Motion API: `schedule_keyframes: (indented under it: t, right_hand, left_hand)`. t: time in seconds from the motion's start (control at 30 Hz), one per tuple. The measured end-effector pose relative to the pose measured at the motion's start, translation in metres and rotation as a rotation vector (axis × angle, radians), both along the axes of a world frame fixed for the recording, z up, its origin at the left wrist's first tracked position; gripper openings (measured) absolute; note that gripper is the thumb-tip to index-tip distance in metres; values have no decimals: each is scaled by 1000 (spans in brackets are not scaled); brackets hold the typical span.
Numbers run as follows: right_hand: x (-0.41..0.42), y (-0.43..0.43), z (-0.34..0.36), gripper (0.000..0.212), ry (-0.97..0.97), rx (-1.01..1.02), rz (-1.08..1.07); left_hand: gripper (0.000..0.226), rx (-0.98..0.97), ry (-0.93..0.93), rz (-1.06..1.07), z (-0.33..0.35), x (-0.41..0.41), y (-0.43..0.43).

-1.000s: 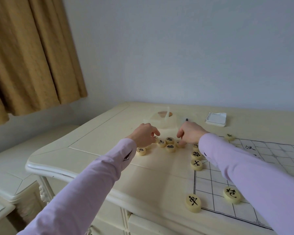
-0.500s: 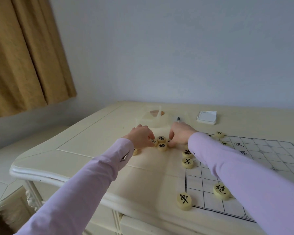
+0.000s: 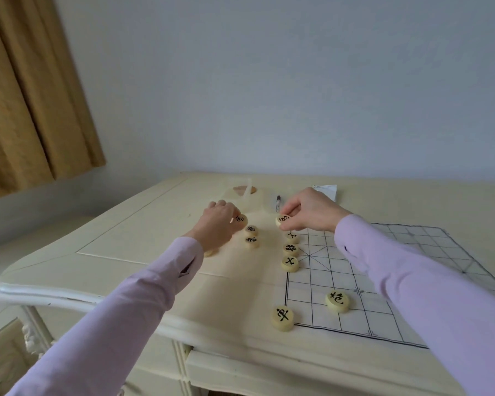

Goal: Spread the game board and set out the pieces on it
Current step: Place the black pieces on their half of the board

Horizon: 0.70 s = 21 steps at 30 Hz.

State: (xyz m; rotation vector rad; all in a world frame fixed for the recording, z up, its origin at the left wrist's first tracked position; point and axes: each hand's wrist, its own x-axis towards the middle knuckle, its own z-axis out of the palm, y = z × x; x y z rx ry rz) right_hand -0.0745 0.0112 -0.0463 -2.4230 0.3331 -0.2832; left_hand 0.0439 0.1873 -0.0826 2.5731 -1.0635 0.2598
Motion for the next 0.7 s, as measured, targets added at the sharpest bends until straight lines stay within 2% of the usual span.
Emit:
schedule_keyframes:
  t: [0.1, 0.33, 0.53, 0.7]
  right_hand:
    - [-12, -2, -4, 30, -50, 12, 35]
    - [-24, -5, -11, 35, -98, 84, 61]
    - [-34, -8, -13, 39, -99, 279, 75]
    - [-38, -7, -15, 39, -94, 451, 71]
  left_hand:
    - [30, -211, 159, -133, 1, -17, 5]
    - [29, -370, 244, -226, -2, -42, 5]
    - [26, -394, 362, -252, -4, -47, 3]
    - [21, -299, 635, -288, 2, -50, 9]
